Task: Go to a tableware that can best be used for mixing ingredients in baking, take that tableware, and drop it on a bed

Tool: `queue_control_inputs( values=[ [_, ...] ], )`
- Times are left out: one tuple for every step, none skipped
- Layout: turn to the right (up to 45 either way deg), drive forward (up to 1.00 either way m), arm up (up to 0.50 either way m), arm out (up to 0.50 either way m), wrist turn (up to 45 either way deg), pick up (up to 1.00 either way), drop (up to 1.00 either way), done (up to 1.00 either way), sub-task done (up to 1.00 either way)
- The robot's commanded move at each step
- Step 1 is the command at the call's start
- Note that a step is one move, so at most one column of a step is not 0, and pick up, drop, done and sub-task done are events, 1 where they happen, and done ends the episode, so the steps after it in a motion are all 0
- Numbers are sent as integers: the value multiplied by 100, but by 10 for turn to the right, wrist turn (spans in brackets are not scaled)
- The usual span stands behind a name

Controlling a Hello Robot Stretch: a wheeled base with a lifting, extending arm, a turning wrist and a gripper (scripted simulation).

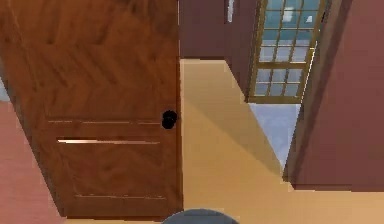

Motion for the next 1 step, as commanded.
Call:
queue_control_inputs(
  values=[
    [-450, 0, 0, 0, 0, 0, 0, 0, 0]
  ],
)
